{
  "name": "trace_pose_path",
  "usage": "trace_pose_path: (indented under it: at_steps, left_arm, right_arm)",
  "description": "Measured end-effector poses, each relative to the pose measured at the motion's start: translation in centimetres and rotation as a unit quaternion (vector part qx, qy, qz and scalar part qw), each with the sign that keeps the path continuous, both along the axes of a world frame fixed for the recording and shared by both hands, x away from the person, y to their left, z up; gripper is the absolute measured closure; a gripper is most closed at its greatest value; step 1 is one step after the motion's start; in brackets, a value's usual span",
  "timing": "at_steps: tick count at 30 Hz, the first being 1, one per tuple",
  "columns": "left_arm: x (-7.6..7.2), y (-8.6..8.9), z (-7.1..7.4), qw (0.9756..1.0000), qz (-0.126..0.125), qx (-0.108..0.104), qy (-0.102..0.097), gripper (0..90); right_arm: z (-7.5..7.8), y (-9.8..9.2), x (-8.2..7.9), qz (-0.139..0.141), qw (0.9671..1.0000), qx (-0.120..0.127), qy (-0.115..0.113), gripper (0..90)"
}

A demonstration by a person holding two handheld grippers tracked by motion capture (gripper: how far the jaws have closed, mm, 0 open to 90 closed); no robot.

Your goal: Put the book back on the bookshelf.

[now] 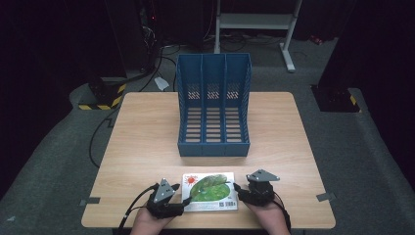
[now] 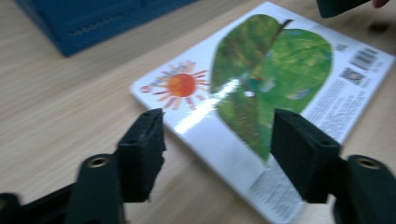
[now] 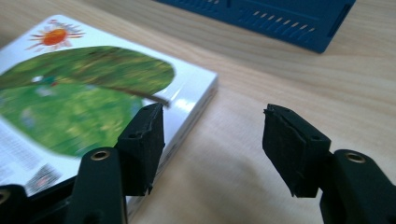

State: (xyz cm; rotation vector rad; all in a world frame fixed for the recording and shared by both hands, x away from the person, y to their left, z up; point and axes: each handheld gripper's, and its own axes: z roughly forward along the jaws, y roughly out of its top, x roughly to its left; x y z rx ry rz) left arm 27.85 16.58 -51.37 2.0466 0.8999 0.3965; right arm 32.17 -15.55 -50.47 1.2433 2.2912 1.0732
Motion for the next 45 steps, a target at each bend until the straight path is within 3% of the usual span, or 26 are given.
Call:
trace_pose_path:
  at_steps: [3,4,7,12,16,20,26,31,38,45]
  left_arm:
    - [-0.2,-0.7,0.2,0.9998,-0.012,0.009,0.009,20.1]
    - [-0.6,-1.3,0.4,0.9998,-0.017,0.013,0.007,18.3]
    - [-0.7,-1.9,0.8,0.9997,-0.02,0.01,0.009,16.0]
    - [-0.6,-2.5,0.3,0.9988,-0.025,0.042,0.008,13.7]
    - [-0.7,-2.7,0.0,0.9982,-0.027,0.053,0.006,12.7]
    - [-0.8,-2.8,-0.4,0.9963,-0.038,0.078,0.001,10.2]
    - [-1.0,-2.8,-0.9,0.9938,-0.034,0.106,-0.008,9.8]
    - [-0.5,-2.1,-1.2,0.9957,-0.025,0.089,-0.002,9.0]
    - [0.2,-1.4,-1.2,0.9966,-0.009,0.082,0.0,12.7]
    - [1.3,-0.1,-1.2,0.9974,0.011,0.07,0.015,17.2]
  right_arm:
    - [0.1,-0.1,-0.8,0.008,1.0,0.0,0.0,36.4]
    - [0.0,-0.1,-1.8,0.016,0.9999,0.005,0.004,35.6]
    - [-0.2,0.1,-3.0,0.03,0.9994,0.009,0.013,34.3]
    - [-0.4,0.8,-4.7,0.063,0.9978,0.007,0.021,31.0]
    - [-0.8,1.7,-4.8,0.083,0.9961,-0.01,0.026,27.8]
    - [-1.2,2.2,-4.6,0.09,0.9951,-0.027,0.031,26.5]
    - [-1.2,2.4,-4.3,0.095,0.9947,-0.021,0.034,26.4]
    - [-1.3,2.6,-4.1,0.091,0.9951,-0.018,0.034,27.6]
    - [-1.4,3.2,-3.6,0.077,0.9964,-0.02,0.028,26.5]
    - [-1.4,4.0,-2.6,0.068,0.9972,-0.023,0.023,26.9]
